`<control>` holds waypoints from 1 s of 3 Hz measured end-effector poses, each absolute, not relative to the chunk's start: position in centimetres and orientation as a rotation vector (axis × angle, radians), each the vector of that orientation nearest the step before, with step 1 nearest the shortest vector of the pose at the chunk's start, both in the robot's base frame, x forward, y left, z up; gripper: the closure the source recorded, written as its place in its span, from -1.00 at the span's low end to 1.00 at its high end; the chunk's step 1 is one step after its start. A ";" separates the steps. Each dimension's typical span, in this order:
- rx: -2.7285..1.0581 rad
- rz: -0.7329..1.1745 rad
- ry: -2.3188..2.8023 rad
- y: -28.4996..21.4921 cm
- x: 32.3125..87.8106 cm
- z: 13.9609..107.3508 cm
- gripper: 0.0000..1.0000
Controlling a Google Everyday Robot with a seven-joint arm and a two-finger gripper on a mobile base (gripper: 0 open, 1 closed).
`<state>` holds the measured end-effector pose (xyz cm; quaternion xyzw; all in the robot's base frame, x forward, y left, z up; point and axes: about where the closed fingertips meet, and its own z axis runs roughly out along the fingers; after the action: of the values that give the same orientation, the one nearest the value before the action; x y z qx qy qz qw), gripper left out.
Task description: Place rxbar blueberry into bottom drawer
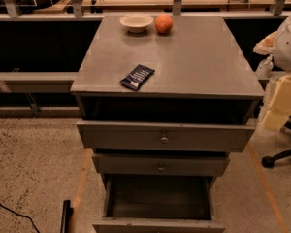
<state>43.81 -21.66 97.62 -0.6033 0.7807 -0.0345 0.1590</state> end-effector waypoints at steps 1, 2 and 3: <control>-1.724 -0.099 2.232 -21.7 43.8 97.6 -1.00; -1.829 -0.091 2.166 -20.8 44.6 97.3 -1.00; -2.136 0.009 1.943 -17.5 48.0 96.1 -1.00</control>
Offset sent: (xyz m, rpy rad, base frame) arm 0.0472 0.0472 -0.0253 -0.1123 0.0789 0.5610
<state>47.95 -17.45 96.06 -0.7337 0.6675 0.0030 0.1267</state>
